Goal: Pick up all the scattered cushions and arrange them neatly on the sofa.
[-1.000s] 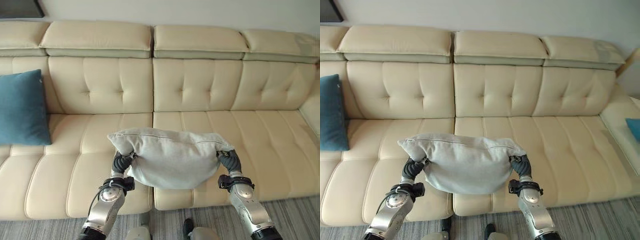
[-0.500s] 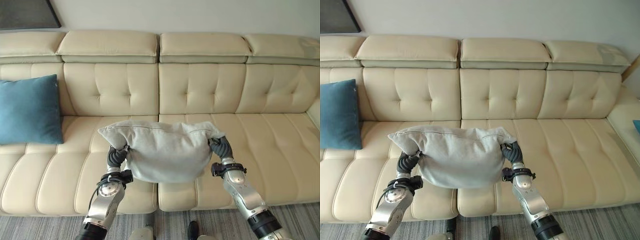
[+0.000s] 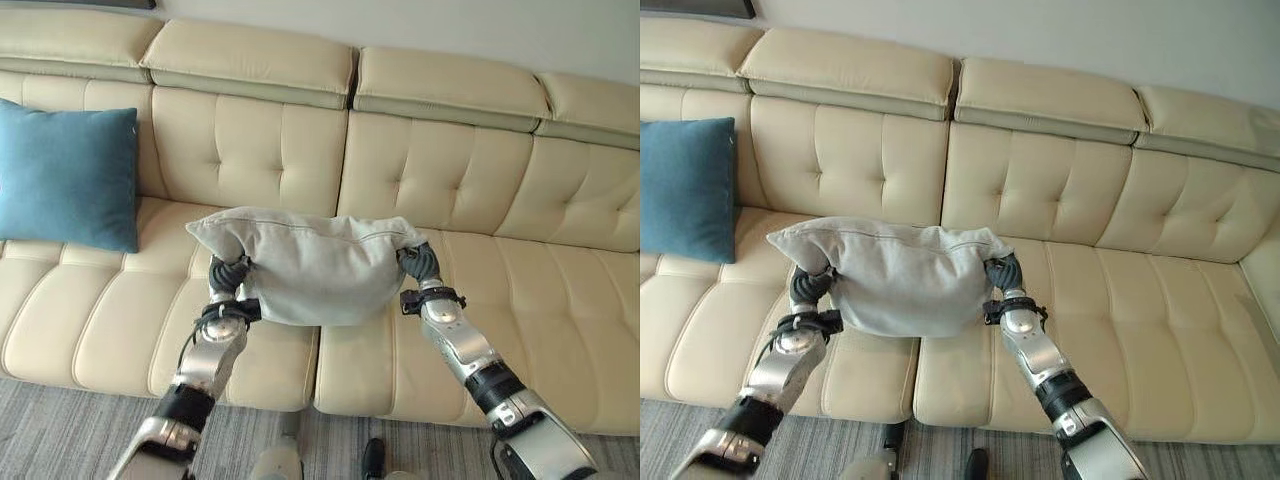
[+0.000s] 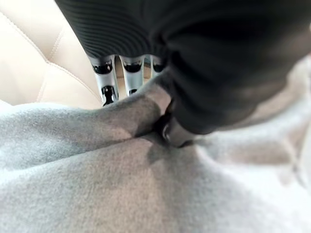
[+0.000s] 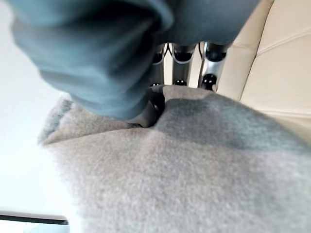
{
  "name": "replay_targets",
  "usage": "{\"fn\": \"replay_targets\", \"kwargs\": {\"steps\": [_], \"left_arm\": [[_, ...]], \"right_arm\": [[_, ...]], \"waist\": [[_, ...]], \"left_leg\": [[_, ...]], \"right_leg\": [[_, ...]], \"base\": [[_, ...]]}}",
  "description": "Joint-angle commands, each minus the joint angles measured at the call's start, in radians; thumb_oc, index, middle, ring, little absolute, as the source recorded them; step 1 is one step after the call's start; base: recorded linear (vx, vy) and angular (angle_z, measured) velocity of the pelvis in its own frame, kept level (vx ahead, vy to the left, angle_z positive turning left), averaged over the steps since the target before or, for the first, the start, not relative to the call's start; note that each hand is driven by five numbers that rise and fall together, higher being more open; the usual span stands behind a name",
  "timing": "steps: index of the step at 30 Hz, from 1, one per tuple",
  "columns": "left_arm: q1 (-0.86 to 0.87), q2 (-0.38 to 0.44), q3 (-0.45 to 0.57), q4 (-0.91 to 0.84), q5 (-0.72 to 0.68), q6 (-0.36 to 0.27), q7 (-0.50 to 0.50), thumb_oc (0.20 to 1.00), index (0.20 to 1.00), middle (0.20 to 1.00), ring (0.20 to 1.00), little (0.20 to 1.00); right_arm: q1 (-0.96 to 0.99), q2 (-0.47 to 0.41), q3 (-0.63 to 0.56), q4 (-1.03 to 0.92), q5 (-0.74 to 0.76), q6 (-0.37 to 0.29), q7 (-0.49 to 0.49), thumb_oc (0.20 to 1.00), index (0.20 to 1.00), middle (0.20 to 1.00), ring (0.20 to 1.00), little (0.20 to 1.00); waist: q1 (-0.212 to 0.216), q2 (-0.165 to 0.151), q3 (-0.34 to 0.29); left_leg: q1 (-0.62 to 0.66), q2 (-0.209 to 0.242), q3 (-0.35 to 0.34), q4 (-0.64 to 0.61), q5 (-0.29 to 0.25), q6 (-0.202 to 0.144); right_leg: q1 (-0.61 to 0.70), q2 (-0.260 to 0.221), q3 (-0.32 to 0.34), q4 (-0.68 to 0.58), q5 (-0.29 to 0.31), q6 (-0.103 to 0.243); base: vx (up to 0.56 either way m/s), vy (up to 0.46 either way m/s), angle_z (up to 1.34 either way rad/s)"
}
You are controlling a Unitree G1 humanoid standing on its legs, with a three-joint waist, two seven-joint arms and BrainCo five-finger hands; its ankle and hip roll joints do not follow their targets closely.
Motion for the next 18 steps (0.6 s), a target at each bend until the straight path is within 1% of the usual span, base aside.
{"fn": "replay_targets", "kwargs": {"steps": [1, 3, 4, 7, 9, 11, 12, 13, 14, 15, 16, 18], "left_arm": [[-0.251, 0.007, -0.086, -0.027, 0.061, -0.104, -0.007, 0.2, 0.2, 0.2, 0.2, 0.2], [-0.285, 0.014, -0.096, -0.002, 0.06, -0.104, -0.004, 0.2, 0.2, 0.2, 0.2, 0.2], [-0.338, 0.02, -0.115, 0.053, 0.06, -0.103, 0.0, 0.2, 0.2, 0.2, 0.2, 0.2], [-0.399, 0.025, -0.144, 0.119, 0.07, -0.098, 0.005, 0.2, 0.2, 0.2, 0.2, 0.2], [-0.462, 0.031, -0.171, 0.194, 0.077, -0.091, 0.007, 0.2, 0.2, 0.2, 0.2, 0.2], [-0.561, 0.055, -0.212, 0.295, 0.094, -0.082, -0.002, 0.2, 0.2, 0.2, 0.2, 0.2], [-0.618, 0.068, -0.236, 0.357, 0.096, -0.077, -0.011, 0.253, 0.253, 0.253, 0.253, 0.253], [-0.679, 0.084, -0.26, 0.427, 0.093, -0.071, -0.021, 0.583, 0.583, 0.583, 0.583, 0.583], [-0.723, 0.099, -0.281, 0.484, 0.084, -0.065, -0.036, 1.0, 1.0, 1.0, 1.0, 1.0], [-0.726, 0.099, -0.282, 0.485, 0.084, -0.066, -0.037, 1.0, 1.0, 1.0, 1.0, 1.0], [-0.79, 0.111, -0.292, 0.607, 0.01, -0.055, -0.087, 1.0, 1.0, 1.0, 1.0, 1.0], [-0.823, 0.134, -0.282, 0.669, -0.071, -0.05, -0.118, 1.0, 1.0, 1.0, 1.0, 1.0]], "right_arm": [[-0.177, 0.034, 0.047, -0.047, 0.009, -0.065, -0.008, 0.2, 0.2, 0.2, 0.2, 0.2], [-0.207, 0.027, 0.048, -0.032, 0.012, -0.066, -0.013, 0.2, 0.2, 0.2, 0.2, 0.2], [-0.252, 0.016, 0.055, 0.009, 0.015, -0.063, -0.021, 0.2, 0.2, 0.2, 0.2, 0.2], [-0.306, 0.004, 0.067, 0.069, 0.023, -0.056, -0.025, 0.2, 0.2, 0.2, 0.2, 0.2], [-0.349, -0.003, 0.088, 0.142, 0.026, -0.049, -0.025, 0.2, 0.2, 0.2, 0.2, 0.2], [-0.41, -0.019, 0.114, 0.236, 0.03, -0.042, -0.017, 0.2, 0.2, 0.2, 0.2, 0.2], [-0.45, -0.035, 0.134, 0.3, 0.028, -0.031, -0.009, 0.2, 0.2, 0.2, 0.2, 0.2], [-0.494, -0.049, 0.148, 0.369, 0.037, -0.02, 0.001, 0.2, 0.2, 0.2, 0.2, 0.2], [-0.53, -0.063, 0.158, 0.424, 0.043, -0.011, 0.008, 0.84, 0.84, 0.84, 0.84, 0.84], [-0.532, -0.063, 0.157, 0.425, 0.044, -0.012, 0.009, 1.0, 1.0, 1.0, 1.0, 1.0], [-0.583, -0.086, 0.159, 0.533, 0.068, 0.022, 0.024, 1.0, 1.0, 1.0, 1.0, 1.0], [-0.601, -0.11, 0.139, 0.613, 0.105, 0.051, 0.027, 1.0, 1.0, 1.0, 1.0, 1.0]], "waist": [[0.028, -0.026, 0.037], [0.027, -0.026, 0.045], [0.024, -0.027, 0.058], [0.018, -0.028, 0.072], [0.014, -0.029, 0.085], [0.011, -0.031, 0.096], [0.008, -0.033, 0.102], [0.005, -0.035, 0.104], [0.003, -0.036, 0.106], [0.002, -0.037, 0.105], [-0.005, -0.035, 0.108], [-0.01, -0.033, 0.106]], "left_leg": [[0.124, -0.009, 0.04, 0.007, -0.195, -0.018], [0.112, -0.008, 0.039, 0.009, -0.192, -0.019], [0.091, -0.008, 0.036, 0.013, -0.186, -0.021], [0.061, -0.009, 0.033, 0.022, -0.182, -0.022], [0.041, -0.01, 0.033, 0.026, -0.177, -0.023], [0.026, -0.009, 0.035, 0.029, -0.174, -0.026], [0.016, -0.009, 0.035, 0.03, -0.169, -0.028], [0.007, -0.007, 0.035, 0.03, -0.166, -0.03], [0.004, -0.007, 0.035, 0.029, -0.163, -0.03], [-0.001, -0.008, 0.035, 0.03, -0.161, -0.03], [-0.004, -0.004, 0.037, 0.028, -0.156, -0.031], [-0.001, -0.003, 0.037, 0.025, -0.155, -0.031]], "right_leg": [[-0.042, -0.044, 0.029, 0.07, -0.075, 0.056], [-0.053, -0.044, 0.03, 0.073, -0.073, 0.056], [-0.072, -0.044, 0.032, 0.077, -0.07, 0.054], [-0.101, -0.044, 0.034, 0.087, -0.066, 0.052], [-0.12, -0.046, 0.033, 0.09, -0.06, 0.052], [-0.135, -0.045, 0.034, 0.091, -0.054, 0.053], [-0.145, -0.043, 0.036, 0.092, -0.05, 0.053], [-0.153, -0.042, 0.035, 0.091, -0.045, 0.054], [-0.159, -0.04, 0.037, 0.091, -0.041, 0.055], [-0.163, -0.041, 0.036, 0.09, -0.039, 0.055], [-0.166, -0.037, 0.038, 0.085, -0.031, 0.057], [-0.163, -0.035, 0.041, 0.078, -0.026, 0.06]], "base": [[-0.06, -0.006, 0.02], [-0.05, -0.006, 0.01], [-0.05, -0.007, -0.01], [-0.05, -0.003, 0.0], [-0.05, -0.002, 0.01], [-0.06, -0.011, 0.01], [-0.06, -0.015, 0.01], [-0.06, -0.013, -0.01], [-0.04, -0.007, -0.01], [-0.04, 0.002, -0.02], [-0.04, 0.009, 0.01], [-0.02, 0.003, 0.0]]}}
